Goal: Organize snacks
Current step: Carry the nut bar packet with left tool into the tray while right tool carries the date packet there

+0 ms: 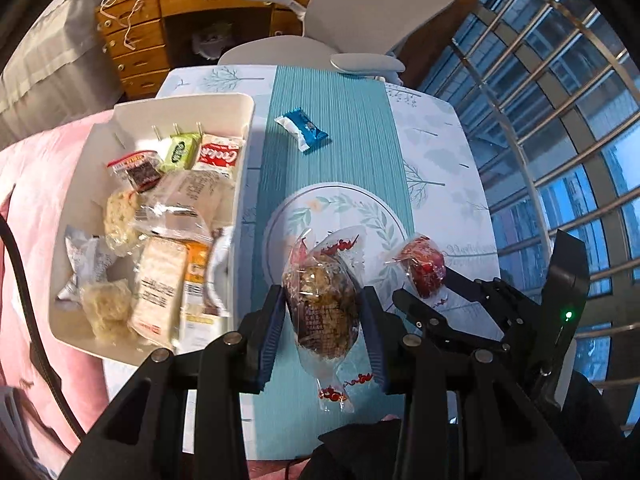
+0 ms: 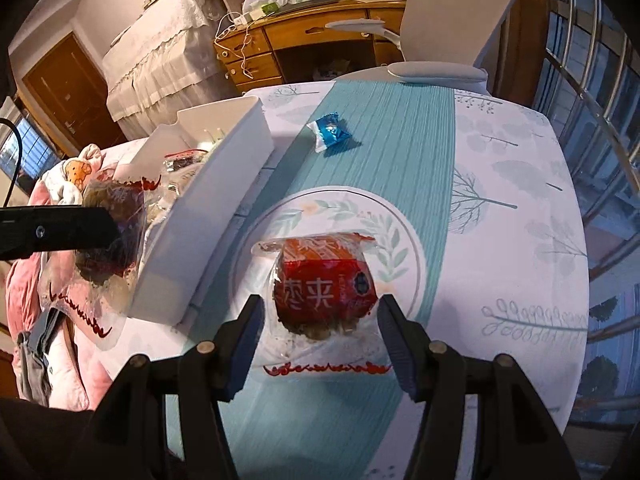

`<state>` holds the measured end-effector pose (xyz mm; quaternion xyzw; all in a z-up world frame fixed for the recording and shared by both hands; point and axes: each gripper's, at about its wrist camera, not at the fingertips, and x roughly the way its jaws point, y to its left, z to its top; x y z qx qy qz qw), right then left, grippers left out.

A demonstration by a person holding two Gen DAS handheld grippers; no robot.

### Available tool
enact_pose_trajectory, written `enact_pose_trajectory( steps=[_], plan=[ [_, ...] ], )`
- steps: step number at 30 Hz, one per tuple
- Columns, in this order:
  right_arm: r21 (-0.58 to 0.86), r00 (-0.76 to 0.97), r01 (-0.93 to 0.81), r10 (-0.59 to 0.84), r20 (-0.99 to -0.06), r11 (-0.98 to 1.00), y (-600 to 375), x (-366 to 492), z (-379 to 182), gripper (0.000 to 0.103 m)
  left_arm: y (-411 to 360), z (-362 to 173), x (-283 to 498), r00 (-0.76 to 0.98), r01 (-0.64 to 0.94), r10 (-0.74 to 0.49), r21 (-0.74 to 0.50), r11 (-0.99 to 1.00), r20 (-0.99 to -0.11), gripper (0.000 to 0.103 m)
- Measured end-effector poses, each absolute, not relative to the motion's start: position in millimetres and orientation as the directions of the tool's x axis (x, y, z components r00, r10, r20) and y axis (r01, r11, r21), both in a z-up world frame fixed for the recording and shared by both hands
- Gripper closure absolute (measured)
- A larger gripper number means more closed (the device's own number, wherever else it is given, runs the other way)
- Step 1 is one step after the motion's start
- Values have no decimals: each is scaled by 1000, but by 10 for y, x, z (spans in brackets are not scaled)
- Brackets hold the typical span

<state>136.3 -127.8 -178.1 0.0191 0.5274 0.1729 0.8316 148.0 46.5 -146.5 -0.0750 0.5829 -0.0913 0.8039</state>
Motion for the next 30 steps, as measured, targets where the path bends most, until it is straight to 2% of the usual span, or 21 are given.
enact_pose_trajectory(
  steps=[9, 17, 30],
  plan=[
    [244, 437, -156, 288, -852, 957, -819, 1241, -1570, 44, 1082, -1263, 1499, 331, 139, -275, -241, 960, -903, 67],
    [255, 491, -82, 261, -831, 964, -282, 1153, -1474, 44, 1633, -1293, 1566, 325, 210, -316, -257, 943, -891, 67],
    [301, 491, -71, 296, -819, 951, 466, 1168, -1587, 44, 2508, -1525, 1771, 308, 168, -291, -249, 954, -906, 67]
  ],
)
